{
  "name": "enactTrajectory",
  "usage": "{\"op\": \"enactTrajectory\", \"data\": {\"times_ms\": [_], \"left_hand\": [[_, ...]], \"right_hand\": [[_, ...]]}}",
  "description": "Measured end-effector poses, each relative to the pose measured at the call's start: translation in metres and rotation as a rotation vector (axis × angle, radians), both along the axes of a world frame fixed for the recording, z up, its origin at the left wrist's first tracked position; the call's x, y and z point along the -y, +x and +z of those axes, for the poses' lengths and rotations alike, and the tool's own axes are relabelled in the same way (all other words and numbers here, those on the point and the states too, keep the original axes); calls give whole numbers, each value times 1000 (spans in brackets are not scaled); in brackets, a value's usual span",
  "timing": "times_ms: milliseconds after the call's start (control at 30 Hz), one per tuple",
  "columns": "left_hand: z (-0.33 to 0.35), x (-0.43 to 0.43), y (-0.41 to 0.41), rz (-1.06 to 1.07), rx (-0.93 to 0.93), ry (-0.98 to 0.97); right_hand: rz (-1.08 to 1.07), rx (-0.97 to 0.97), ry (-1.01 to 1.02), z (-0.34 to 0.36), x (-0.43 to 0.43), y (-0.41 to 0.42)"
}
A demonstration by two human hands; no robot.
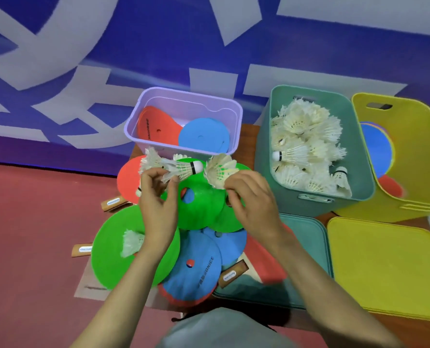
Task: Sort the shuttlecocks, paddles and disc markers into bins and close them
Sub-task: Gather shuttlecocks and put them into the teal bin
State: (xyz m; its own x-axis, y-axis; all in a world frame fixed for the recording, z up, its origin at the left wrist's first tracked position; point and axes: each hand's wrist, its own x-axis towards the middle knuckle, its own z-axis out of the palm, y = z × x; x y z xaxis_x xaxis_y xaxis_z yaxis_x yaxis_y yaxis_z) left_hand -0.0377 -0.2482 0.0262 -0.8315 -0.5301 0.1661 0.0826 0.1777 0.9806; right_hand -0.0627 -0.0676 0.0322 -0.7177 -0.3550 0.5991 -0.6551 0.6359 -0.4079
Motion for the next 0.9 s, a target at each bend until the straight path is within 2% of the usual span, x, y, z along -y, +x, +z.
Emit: {"op": "enactTrajectory", "data": {"times_ms": [167, 300, 400, 500, 633, 767, 900], "left_hand": [[17, -71, -33, -173, -63, 26], [31, -126, -62, -325, -97, -60], [37, -155, -83, -408, -65, -287], [38, -174, -104, -450, -26, -659], [38, -197, -120, -596, 139, -1060], [28, -207, -128, -715, 315, -1254], [23, -206, -140, -745, 356, -1248]], "right_hand": [[-221, -70, -11, 31, -73, -9], [-404, -32, 5, 39, -131, -23], [-533, 80, 28, 39, -168, -36], [-630, 202, 81, 40, -194, -47], [-706, 370, 220, 36, -213, -65], [-648, 492, 456, 22, -220, -86], [-591, 546, 641, 20, -216, -102]]}}
